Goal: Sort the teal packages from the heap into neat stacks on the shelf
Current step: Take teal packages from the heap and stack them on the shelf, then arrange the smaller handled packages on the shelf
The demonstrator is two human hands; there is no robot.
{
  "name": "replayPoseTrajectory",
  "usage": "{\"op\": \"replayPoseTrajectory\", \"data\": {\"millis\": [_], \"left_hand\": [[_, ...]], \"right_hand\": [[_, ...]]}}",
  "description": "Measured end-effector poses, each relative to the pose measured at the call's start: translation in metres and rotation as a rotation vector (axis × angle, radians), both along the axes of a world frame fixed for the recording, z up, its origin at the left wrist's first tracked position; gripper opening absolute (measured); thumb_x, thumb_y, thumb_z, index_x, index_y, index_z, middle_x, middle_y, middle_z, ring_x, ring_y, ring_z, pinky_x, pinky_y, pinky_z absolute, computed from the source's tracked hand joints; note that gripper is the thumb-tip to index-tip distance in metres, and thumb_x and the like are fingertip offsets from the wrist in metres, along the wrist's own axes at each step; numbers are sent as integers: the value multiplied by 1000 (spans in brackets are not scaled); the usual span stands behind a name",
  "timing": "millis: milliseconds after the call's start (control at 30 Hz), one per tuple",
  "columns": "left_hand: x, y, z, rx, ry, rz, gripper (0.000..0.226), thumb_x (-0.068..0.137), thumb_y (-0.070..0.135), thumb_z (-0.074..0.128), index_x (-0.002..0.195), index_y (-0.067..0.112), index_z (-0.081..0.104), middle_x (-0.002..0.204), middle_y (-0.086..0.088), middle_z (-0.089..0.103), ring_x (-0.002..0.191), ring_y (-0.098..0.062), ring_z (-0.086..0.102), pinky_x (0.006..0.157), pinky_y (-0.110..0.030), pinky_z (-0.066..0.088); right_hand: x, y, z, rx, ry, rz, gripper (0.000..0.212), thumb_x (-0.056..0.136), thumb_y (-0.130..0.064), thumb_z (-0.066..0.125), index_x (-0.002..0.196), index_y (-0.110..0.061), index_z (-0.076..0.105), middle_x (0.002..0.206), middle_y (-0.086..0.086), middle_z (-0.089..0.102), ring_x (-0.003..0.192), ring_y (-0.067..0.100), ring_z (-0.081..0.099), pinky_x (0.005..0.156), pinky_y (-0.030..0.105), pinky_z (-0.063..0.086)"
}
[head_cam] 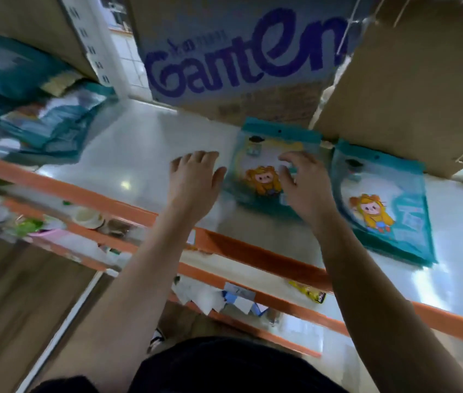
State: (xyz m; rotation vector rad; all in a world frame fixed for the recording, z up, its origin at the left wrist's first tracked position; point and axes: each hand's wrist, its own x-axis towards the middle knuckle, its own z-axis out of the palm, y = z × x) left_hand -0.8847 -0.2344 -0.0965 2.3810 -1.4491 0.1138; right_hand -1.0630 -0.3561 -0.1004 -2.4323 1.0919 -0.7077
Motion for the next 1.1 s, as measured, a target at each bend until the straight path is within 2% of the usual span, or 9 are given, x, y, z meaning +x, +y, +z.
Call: {"op": "replayPoseTrajectory", "data": {"millis": [100, 267, 467, 600, 733, 800, 900, 967, 1100], "left_hand": [[49, 44, -2, -37, -28, 100, 41, 97, 38, 46, 129, 16, 58, 126, -8, 63, 118, -32, 54, 101, -44, 33], [145, 116, 1, -31, -24, 226, 42, 97, 38, 49, 132, 16, 56, 127, -8, 61, 124, -31, 50, 109, -51, 29], [263, 193, 12, -66, -68, 277, 40, 98, 35, 48, 132, 14, 55, 129, -8, 60, 124, -31, 50, 110, -49, 24], [326, 227, 24, -82, -85, 304, 39, 99, 35, 48, 132, 14, 56, 127, -9, 60, 123, -31, 50, 110, -51, 25], [382, 249, 30, -97, -111, 322, 41, 99, 37, 48, 131, 13, 56, 126, -9, 61, 123, -32, 51, 109, -54, 28], [409, 257, 33, -117, -108, 330, 41, 99, 37, 48, 131, 14, 56, 128, -7, 61, 124, -31, 50, 110, -54, 28], [450, 268, 33, -150, -107, 346, 41, 98, 37, 48, 129, 13, 57, 126, -8, 62, 121, -32, 52, 110, -54, 28], [480, 274, 33, -149, -112, 357, 44, 97, 39, 43, 128, 13, 57, 124, -8, 62, 118, -33, 54, 108, -52, 30], [548, 279, 37, -152, -120, 365, 52, 93, 46, 33, 125, 13, 59, 121, -8, 63, 112, -33, 56, 102, -47, 33]], "right_hand": [[64, 27, 2, -22, -6, 92, 27, 95, -23, 52, 118, -12, 62, 121, 10, 60, 109, 29, 56, 91, 41, 48], [176, 88, 10, -30, -56, 215, 27, 93, -18, 54, 114, -8, 66, 112, 11, 66, 106, 27, 58, 92, 29, 39], [301, 155, 16, -14, -166, 250, 25, 95, -16, 56, 118, -11, 65, 116, 5, 66, 105, 15, 58, 89, 19, 40], [368, 183, 26, 0, -194, 268, 25, 97, -18, 54, 118, -11, 64, 114, 6, 63, 103, 13, 57, 84, 22, 48], [426, 197, 34, -4, -196, 334, 23, 96, -17, 55, 115, -9, 64, 111, 8, 62, 99, 8, 51, 75, 1, 34], [457, 199, 38, -21, -210, 358, 21, 96, -17, 55, 112, -9, 65, 109, 8, 63, 97, 9, 52, 77, 6, 41], [506, 201, 46, -29, -262, 374, 22, 95, -17, 55, 113, -9, 66, 107, 7, 65, 97, 14, 57, 84, 26, 49], [541, 201, 51, -41, -302, 381, 23, 95, -17, 55, 113, -8, 66, 109, 7, 66, 100, 18, 59, 87, 30, 49], [614, 202, 63, -74, -326, 389, 24, 97, -19, 54, 115, -9, 66, 112, 6, 66, 105, 17, 58, 90, 27, 45]]}}
